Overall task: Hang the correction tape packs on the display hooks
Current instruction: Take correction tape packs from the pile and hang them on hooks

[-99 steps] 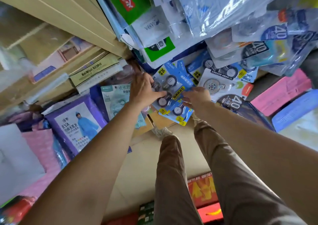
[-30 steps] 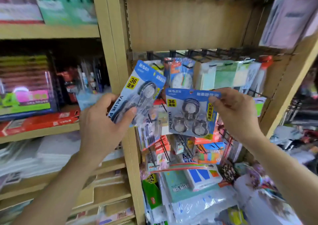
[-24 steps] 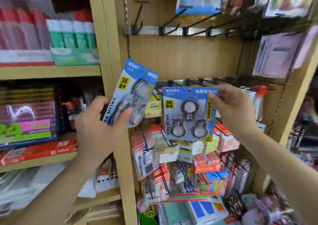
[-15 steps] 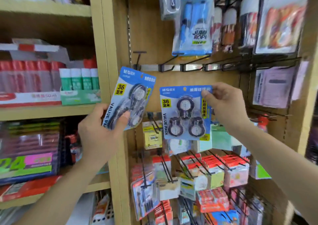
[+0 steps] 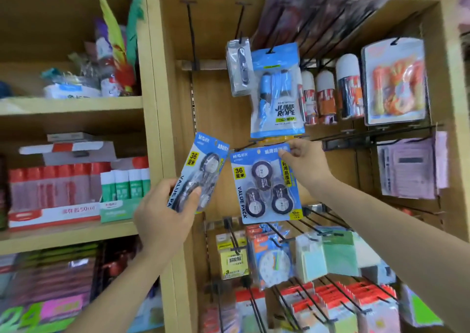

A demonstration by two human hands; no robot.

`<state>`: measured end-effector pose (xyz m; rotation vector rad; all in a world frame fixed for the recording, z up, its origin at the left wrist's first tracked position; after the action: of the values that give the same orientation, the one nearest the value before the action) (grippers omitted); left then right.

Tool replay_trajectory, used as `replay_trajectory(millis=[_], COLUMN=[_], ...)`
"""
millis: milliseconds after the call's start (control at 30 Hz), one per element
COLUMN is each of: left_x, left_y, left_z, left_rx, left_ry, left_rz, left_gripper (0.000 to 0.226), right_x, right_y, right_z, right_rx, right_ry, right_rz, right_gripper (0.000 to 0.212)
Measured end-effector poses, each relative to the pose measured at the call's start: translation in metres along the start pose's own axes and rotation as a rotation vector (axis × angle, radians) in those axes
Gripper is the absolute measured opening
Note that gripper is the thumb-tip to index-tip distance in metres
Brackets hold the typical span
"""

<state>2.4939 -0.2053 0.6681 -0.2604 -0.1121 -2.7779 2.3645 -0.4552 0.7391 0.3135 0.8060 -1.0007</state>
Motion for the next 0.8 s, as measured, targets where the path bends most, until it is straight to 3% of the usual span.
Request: replay_trajectory(millis=[67,133,200,433,700,800], left_x=[-0.007,-0.018,-0.028,-0.045,-0.051,-0.051], left_y=[0.006,0.013,0.021,0.038,0.041,0.040], left_z=[-0.003,-0.007,-0.010,-0.023,-0.026,-0.026], left_rx=[0.019,0.060,0.097,0.150,0.181,0.200], left_ry=[0.071,0.162,0.192,0.361,0.342,0.329], left_rz=[0.058,0.125,0.144,0.175,0.182,0.166], left_gripper=[0.025,0.024,0.025,0.023,0.027,0.029], right_x=[-0.001,0.000,0.000,0.014,0.050,0.065], right_y=[0.003,0.006,0.010,0.026,0.053,0.059], right_z=[0.001,0.005,0.008,0.018,0.040,0.033], right_rx=[-0.002,-0.003,-0.016,-0.001,0.060,0.114], right_ry=[0.017,0.029,0.040,0.075,0.153,0.054], right_rz=[-0.017,-0.055,-0.054,0.046,0.034,-0.024], right_gripper=[0.030,0.014,0.029,0.022,0.025,0.032])
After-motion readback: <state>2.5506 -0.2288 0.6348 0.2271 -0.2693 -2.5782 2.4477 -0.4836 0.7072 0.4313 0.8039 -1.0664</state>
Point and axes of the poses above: each hand's wrist, its own z-axis towards the middle knuckle, its own y-axis out of the palm, x = y × z, the point moved 1 cm from there along z, towards the middle knuckle, and after that the axes turned 4 degrees about y, right-handed, at the moved point
